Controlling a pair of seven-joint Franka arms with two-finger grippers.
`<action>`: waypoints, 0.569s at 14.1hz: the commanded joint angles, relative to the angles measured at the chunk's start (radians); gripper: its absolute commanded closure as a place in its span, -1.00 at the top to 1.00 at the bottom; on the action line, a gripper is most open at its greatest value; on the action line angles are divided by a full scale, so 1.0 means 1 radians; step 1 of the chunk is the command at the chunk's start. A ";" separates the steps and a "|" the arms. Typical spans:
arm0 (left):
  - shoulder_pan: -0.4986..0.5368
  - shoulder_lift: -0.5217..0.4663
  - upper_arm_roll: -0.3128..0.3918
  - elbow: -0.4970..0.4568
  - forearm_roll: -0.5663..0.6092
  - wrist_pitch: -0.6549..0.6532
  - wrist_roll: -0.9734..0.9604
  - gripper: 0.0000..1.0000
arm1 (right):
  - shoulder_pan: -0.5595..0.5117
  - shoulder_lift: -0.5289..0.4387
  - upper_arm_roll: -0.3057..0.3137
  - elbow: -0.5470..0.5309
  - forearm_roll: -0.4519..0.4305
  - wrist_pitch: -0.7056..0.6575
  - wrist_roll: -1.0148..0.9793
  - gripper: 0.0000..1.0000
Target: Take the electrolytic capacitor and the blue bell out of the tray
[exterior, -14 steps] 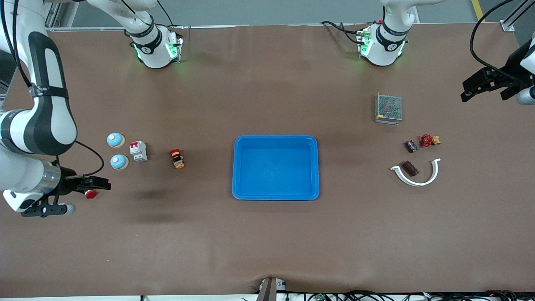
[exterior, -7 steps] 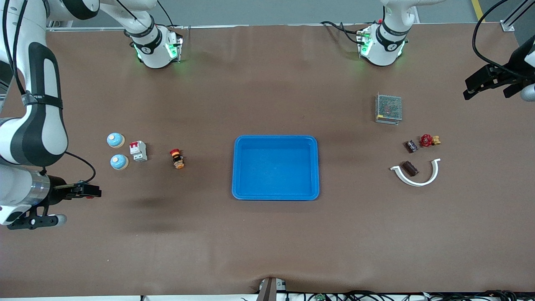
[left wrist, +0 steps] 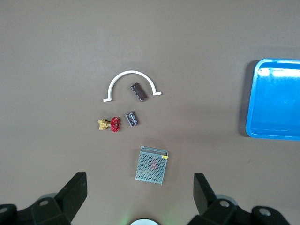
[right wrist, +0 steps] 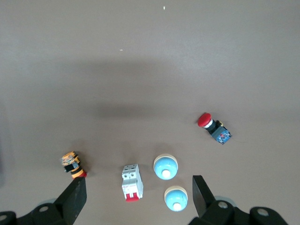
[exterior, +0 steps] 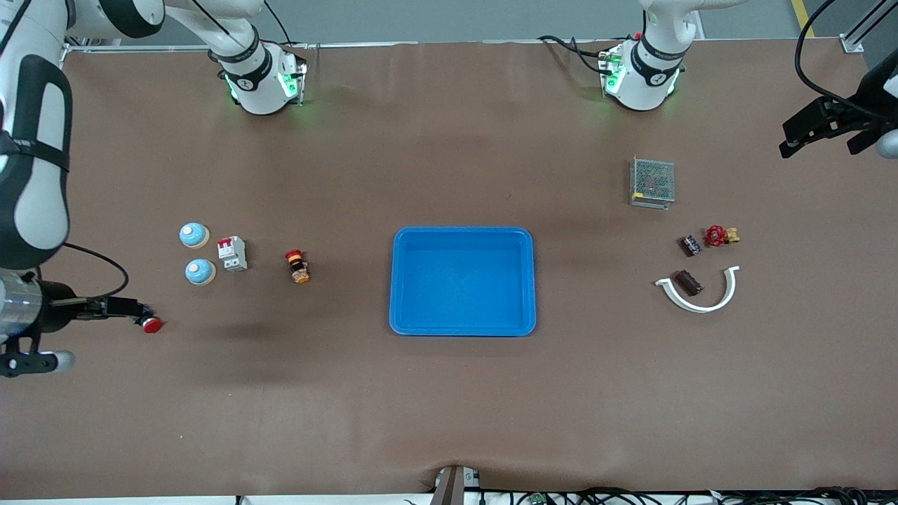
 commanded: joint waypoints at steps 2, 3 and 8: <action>0.002 -0.043 -0.004 -0.041 0.003 -0.006 -0.007 1.00 | -0.002 -0.118 0.009 0.010 -0.020 -0.117 0.018 1.00; 0.002 -0.043 -0.004 -0.043 0.003 -0.006 -0.007 1.00 | -0.001 -0.143 0.009 0.010 -0.018 -0.161 0.022 1.00; 0.002 -0.048 -0.004 -0.046 0.003 -0.006 -0.006 1.00 | -0.007 -0.268 0.006 0.007 -0.020 -0.297 0.030 1.00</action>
